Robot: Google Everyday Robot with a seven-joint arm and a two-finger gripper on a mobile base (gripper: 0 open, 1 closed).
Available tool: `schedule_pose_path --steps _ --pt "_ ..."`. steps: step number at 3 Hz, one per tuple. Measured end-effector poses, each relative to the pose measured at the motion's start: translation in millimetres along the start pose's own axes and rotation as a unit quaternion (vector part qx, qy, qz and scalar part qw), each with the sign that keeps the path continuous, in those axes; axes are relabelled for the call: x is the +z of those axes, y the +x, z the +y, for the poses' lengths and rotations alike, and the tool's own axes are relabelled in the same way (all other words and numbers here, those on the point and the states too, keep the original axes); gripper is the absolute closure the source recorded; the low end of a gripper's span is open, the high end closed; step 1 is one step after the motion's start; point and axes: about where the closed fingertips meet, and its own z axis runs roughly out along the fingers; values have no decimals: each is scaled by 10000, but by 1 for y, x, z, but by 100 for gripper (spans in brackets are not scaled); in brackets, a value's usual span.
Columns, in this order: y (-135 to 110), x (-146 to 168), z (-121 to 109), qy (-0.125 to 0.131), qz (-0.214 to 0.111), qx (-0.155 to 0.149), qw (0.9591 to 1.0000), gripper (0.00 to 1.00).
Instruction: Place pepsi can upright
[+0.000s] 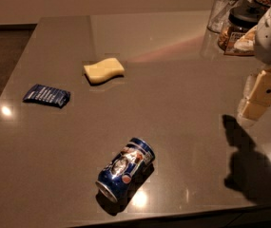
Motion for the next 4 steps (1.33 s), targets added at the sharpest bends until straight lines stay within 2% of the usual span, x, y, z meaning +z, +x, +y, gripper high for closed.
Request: schedule_pose_path --steps 1,2,3,4 --pt "0 0 0 1 0 0 10000 0" --pt "-19 -2 7 -80 -173 -263 9995 0" --pt "-56 -4 31 -123 -391 -939 9947 0" --pt "-95 2 70 -184 -494 -1855 9812 0"
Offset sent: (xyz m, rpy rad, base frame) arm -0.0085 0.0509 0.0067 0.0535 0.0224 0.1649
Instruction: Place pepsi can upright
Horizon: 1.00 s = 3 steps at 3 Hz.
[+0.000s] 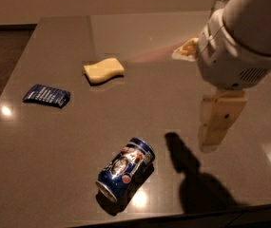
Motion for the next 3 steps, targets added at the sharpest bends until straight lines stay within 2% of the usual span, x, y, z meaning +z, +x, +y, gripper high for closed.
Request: schedule_pose_path --steps 1,2,3 --pt "-64 35 40 -297 32 -1361 9902 0" --pt "-95 63 61 -584 77 -2071 9765 0" --pt "-113 91 74 -856 128 -2545 9632 0"
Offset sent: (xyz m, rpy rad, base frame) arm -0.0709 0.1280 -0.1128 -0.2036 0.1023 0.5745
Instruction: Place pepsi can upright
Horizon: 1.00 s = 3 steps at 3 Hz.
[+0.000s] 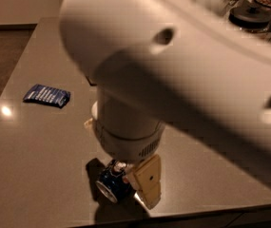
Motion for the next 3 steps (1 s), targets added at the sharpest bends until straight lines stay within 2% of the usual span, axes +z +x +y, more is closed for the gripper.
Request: schedule_pose_path --steps 2,3 --pt "-17 29 -3 -280 52 -429 9987 0" --pt "-13 45 -2 -483 157 -472 9976 3"
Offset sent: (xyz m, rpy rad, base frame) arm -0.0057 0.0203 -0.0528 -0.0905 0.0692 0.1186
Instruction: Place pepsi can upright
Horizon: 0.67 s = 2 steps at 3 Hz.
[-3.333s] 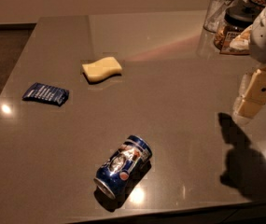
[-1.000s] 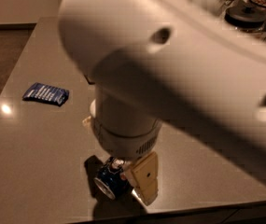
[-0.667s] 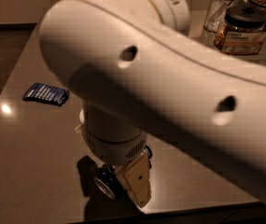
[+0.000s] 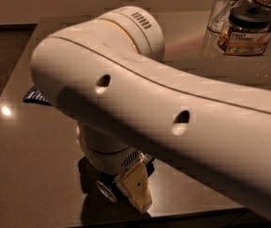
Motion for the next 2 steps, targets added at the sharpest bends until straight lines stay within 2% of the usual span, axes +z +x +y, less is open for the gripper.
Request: schedule_pose_path --steps 1,2 --pt "3 8 0 -133 59 11 9999 26" --pt "8 4 -2 -283 -121 175 9994 57"
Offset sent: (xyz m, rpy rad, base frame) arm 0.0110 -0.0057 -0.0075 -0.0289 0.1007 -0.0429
